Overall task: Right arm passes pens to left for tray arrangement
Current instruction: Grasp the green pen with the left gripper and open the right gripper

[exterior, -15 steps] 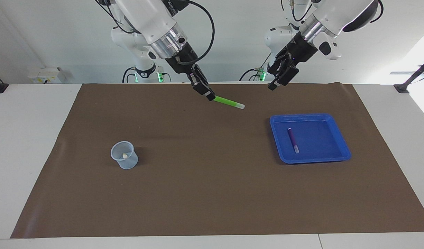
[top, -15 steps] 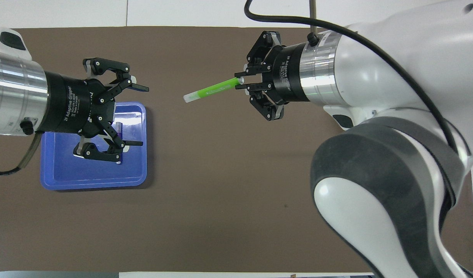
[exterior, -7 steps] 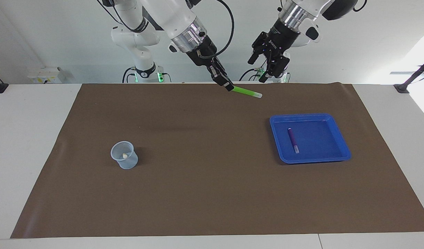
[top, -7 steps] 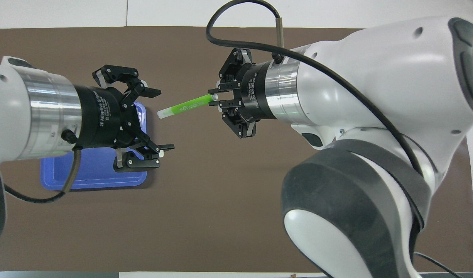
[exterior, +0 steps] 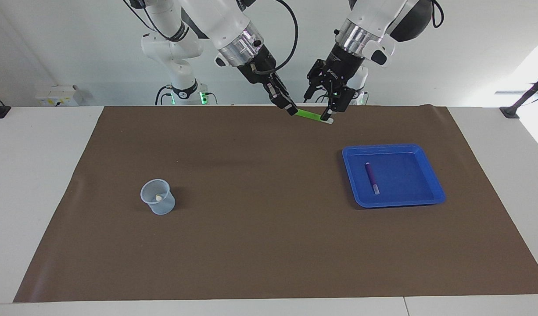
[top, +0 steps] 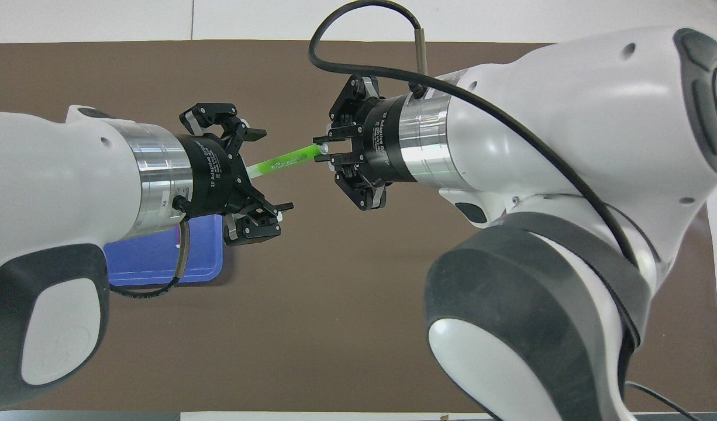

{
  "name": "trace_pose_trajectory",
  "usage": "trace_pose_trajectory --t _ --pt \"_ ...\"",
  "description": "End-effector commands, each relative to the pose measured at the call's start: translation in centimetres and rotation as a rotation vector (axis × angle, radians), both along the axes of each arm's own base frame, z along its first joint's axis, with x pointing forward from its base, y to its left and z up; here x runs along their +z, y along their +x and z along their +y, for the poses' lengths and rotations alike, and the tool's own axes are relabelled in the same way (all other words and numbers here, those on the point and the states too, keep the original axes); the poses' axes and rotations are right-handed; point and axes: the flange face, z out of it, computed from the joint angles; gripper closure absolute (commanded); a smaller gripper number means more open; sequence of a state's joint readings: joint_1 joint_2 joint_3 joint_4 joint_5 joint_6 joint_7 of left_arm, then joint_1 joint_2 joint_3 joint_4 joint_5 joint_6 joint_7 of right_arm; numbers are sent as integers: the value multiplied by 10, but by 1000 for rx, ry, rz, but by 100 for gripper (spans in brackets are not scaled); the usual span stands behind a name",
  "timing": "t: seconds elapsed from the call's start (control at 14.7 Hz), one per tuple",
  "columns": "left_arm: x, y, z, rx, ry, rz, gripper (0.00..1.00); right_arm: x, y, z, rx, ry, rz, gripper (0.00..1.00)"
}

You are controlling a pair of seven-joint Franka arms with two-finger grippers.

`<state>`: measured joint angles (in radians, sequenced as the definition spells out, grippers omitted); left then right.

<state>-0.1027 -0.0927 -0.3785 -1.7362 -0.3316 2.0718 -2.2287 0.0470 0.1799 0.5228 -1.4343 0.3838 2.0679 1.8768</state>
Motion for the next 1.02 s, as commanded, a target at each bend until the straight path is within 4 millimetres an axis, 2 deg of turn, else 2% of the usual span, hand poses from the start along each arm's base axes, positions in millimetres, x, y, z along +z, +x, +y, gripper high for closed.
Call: trace_pose_trajectory --t 0.0,0.41,0.48,0.68,0.95 --pt "-12 0 0 18 10 -21 0 2 1 2 -2 17 13 100" --pt "-16 1 0 23 5 -39 0 1 1 2 2 14 8 100" --pt "-16 1 0 22 5 -40 3 1 1 2 2 14 8 100" --pt "-13 1 -1 20 2 -42 26 1 1 2 3 12 7 100" --pt "-6 0 -1 21 -1 -46 42 0 1 2 3 11 6 100"
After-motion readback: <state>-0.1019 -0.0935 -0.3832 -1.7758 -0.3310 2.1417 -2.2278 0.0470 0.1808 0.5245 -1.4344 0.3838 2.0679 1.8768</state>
